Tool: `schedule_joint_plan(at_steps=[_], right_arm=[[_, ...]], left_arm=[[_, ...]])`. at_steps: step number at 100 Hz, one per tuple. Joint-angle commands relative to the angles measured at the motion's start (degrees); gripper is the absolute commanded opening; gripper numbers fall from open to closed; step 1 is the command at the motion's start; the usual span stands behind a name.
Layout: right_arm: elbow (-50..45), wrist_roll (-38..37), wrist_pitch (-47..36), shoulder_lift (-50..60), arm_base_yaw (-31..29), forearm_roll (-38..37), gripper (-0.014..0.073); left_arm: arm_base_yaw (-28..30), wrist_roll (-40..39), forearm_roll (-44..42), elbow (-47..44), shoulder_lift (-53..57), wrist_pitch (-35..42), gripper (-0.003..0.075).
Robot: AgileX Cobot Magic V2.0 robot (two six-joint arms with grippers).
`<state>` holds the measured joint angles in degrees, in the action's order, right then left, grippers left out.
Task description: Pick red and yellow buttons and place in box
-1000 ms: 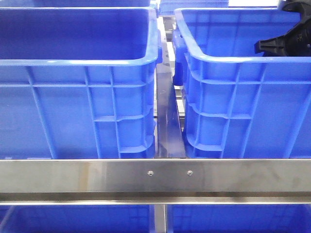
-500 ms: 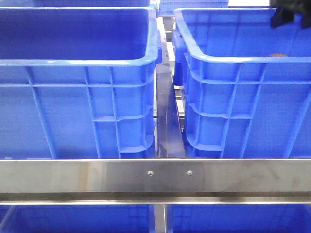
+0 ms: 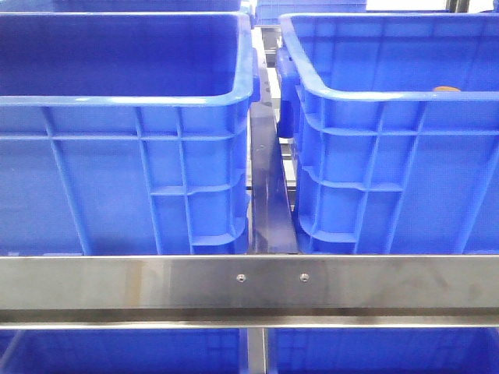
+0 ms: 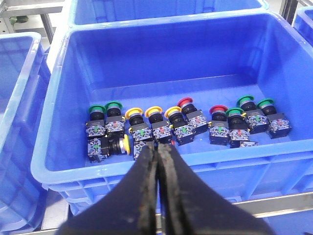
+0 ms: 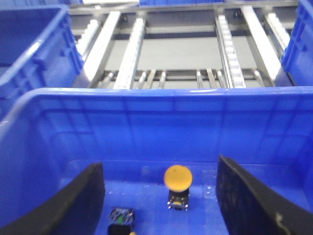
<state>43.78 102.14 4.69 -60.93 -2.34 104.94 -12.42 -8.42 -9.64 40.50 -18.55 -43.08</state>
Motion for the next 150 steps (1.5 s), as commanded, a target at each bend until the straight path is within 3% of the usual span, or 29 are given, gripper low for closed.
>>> schedule_joint_plan(at_steps=[1, 34, 57, 67, 94, 150], right_arm=[[-1.99, 0.41, 2.78, 5.83, -0.2, 0.18, 0.051], [-14.76, 0.41, 4.66, 24.01, -0.2, 1.33, 0.0509], [-17.75, 0.41, 6.68, 30.46, -0.2, 1.33, 0.0483], [-17.75, 0.41, 6.75, 30.72, -0.2, 1.33, 0.038], [-17.8, 0.41, 6.75, 30.67, -0.2, 1.33, -0.0074], [-17.82, 0.36, 6.75, 30.62, -0.2, 1.4, -0.0068]], left_arm=[[0.21, -0.46, 0.1, 1.53, -0.59, 4.49, -0.0019], [0.21, -0.46, 0.1, 1.53, -0.59, 4.49, -0.0019], [0.21, -0.46, 0.1, 1.53, -0.59, 4.49, -0.0019], [0.21, -0.46, 0.1, 1.53, -0.59, 4.49, -0.0019], [0.21, -0.46, 0.1, 1.53, -0.59, 4.49, -0.0019], [0.21, -0.46, 0.1, 1.53, -0.59, 4.49, -0.0019]])
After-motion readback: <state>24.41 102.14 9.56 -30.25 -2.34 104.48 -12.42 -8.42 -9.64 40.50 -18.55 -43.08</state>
